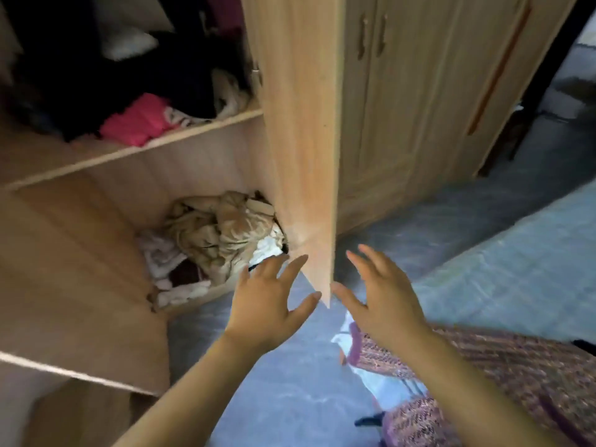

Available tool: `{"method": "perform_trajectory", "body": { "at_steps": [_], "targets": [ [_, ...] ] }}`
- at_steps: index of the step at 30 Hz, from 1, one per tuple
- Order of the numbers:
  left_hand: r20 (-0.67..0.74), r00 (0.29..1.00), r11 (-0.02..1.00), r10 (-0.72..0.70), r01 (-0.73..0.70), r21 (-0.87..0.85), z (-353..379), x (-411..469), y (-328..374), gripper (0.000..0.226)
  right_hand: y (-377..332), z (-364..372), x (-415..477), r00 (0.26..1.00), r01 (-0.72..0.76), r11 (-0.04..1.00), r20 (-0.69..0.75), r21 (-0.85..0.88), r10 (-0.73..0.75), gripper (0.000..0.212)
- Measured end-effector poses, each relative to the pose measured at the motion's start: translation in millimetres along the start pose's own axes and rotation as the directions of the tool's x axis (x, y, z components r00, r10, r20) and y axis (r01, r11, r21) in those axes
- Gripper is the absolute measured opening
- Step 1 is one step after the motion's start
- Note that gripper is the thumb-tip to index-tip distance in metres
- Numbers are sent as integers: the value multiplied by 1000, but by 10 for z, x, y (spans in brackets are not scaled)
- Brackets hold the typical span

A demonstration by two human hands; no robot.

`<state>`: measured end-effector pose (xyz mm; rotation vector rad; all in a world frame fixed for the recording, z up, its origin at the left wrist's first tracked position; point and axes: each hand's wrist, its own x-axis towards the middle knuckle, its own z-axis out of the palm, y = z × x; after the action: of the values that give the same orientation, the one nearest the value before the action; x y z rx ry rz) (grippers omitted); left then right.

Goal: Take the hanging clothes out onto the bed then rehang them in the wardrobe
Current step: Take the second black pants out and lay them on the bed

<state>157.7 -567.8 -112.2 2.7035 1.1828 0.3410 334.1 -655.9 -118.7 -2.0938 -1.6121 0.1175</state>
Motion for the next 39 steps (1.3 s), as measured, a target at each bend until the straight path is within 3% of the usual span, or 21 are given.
{"method": "perform_trajectory", "body": {
  "at_steps": [7, 13, 21, 27, 39],
  "targets": [
    [-148, 963, 967, -223, 238, 87, -871, 55, -1326, 70, -1338, 410, 1139, 958, 285, 955, -36, 85, -283, 68],
    [-315, 902, 925, -296, 353, 140, -1540, 640, -2240, 72, -2043, 541, 2340, 901, 431, 896, -93, 110, -423, 74],
    [-544, 785, 902, -297, 417, 109, -2492, 2095, -3185, 73, -2790, 353, 4359, 797, 594, 795, -228, 125, -560, 72],
    [-686, 682, 872, -254, 469, 143, -3330, 3052, -3777, 73, -3441, -107, 5745, 638, 731, 682, -371, 18, -674, 62],
    [-799, 599, 830, -50, 470, 300, -5067, 4208, -4416, 71, -4598, -1089, 7415, 436, 757, 613, -524, -225, -731, 57]
  ]
}}
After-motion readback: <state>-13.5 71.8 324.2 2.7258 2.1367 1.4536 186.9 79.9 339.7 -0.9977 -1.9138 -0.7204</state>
